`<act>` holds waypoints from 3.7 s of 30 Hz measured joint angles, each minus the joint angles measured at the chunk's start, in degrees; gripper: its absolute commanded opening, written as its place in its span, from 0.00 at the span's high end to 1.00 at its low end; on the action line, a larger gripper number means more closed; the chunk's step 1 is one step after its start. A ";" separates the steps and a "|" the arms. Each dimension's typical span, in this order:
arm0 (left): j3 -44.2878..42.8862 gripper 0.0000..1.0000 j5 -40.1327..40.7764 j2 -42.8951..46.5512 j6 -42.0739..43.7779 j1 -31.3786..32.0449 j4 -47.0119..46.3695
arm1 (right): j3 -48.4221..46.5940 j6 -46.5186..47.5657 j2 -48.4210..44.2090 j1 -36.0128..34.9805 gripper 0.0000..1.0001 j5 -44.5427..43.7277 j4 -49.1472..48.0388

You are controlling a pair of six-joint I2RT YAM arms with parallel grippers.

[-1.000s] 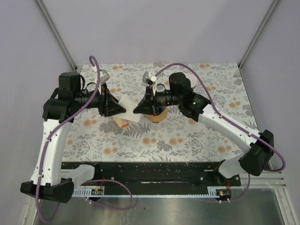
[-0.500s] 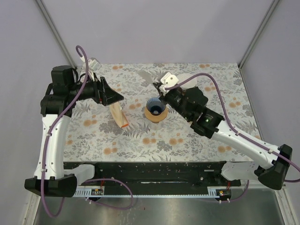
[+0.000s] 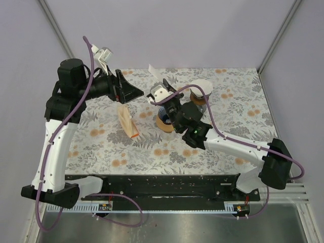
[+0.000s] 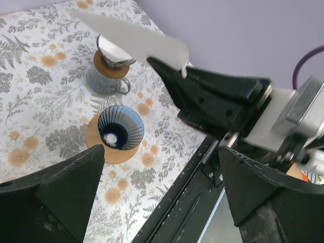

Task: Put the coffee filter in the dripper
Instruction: Adjust the coffee filter.

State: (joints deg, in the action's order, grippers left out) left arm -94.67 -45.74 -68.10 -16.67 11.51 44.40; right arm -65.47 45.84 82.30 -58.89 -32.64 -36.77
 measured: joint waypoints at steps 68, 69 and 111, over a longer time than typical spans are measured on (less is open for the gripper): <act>-1.05 1.00 3.76 2.36 44.76 9.51 25.33 | -29.31 -27.58 0.81 11.30 0.01 66.49 67.45; -1.05 1.00 3.91 2.36 45.77 10.12 26.43 | -30.18 -27.30 1.40 11.30 0.02 67.71 68.54; -6.82 0.78 -1.90 5.79 47.82 10.43 30.93 | -28.11 -30.49 -2.91 12.22 1.00 85.29 66.45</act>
State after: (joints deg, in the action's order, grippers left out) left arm -101.49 -47.64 -62.30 31.16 21.93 75.33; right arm -93.58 15.35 79.40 -46.68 52.64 29.67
